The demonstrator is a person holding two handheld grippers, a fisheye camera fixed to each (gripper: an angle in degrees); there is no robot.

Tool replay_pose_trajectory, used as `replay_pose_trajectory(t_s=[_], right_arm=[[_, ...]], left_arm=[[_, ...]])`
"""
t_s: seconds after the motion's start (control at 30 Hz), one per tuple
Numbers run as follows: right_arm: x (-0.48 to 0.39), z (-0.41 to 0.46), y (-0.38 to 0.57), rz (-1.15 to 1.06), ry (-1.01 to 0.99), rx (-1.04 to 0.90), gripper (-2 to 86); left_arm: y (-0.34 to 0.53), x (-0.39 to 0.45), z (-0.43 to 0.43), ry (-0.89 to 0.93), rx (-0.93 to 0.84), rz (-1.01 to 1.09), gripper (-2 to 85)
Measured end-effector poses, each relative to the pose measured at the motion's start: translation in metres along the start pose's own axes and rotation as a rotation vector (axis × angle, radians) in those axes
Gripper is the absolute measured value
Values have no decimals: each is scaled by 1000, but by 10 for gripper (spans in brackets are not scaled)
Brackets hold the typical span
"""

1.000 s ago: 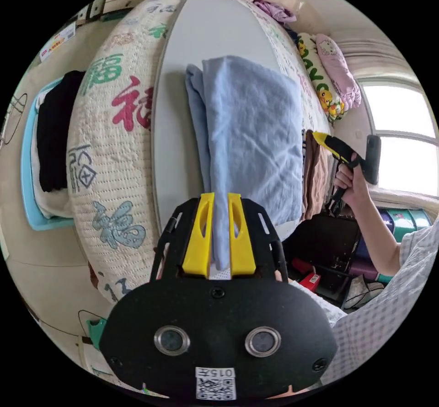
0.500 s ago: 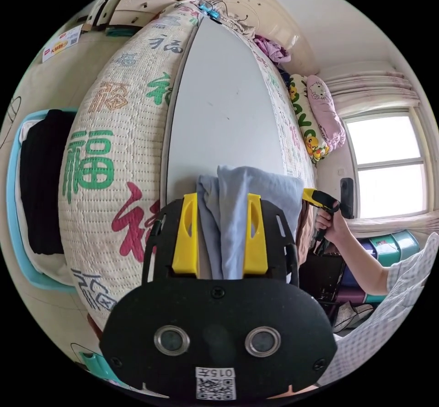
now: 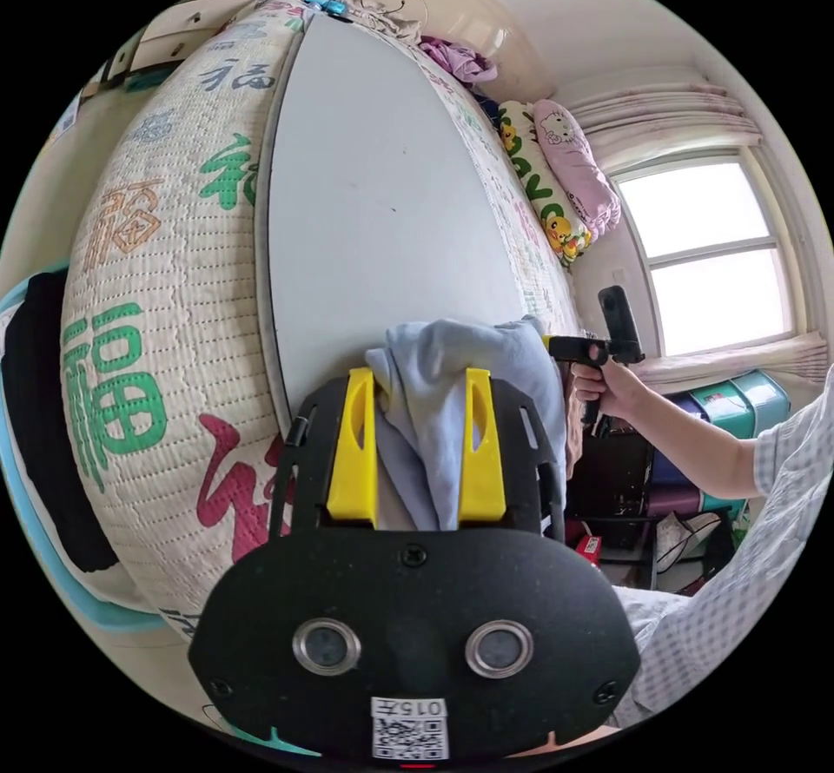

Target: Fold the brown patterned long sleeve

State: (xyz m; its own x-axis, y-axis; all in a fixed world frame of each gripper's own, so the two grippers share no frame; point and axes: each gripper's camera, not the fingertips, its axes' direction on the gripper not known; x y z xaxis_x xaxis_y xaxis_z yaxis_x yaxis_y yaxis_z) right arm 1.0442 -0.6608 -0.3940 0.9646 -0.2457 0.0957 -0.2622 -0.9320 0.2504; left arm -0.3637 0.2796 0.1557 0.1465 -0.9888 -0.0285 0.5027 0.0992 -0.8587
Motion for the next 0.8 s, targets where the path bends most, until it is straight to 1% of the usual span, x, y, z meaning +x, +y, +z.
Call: replay_pose_trajectory(t_s=[0.1,0.23,0.33,0.43,0.53,0.8], right_arm=[[-22,18,-33,19,74,-27,143],[-60,43,-73,62,164,-32,138],[-84,55,-94,78,202,-22,136],[-127,75,-128,101,250,-22,136],[-151,85,-153,131,251,-28,136],[-265,110,-243,196,305,-95,137]], left_arm=[[-1,-10,6,7,-20,-14,94],[2,-27,13,94,-19,-81,64],[6,-26,14,75,1,-72,58],[11,-24,19,54,16,-76,55],[15,-32,30,95,22,-123,54],[13,-30,63,84,-12,-73,57]])
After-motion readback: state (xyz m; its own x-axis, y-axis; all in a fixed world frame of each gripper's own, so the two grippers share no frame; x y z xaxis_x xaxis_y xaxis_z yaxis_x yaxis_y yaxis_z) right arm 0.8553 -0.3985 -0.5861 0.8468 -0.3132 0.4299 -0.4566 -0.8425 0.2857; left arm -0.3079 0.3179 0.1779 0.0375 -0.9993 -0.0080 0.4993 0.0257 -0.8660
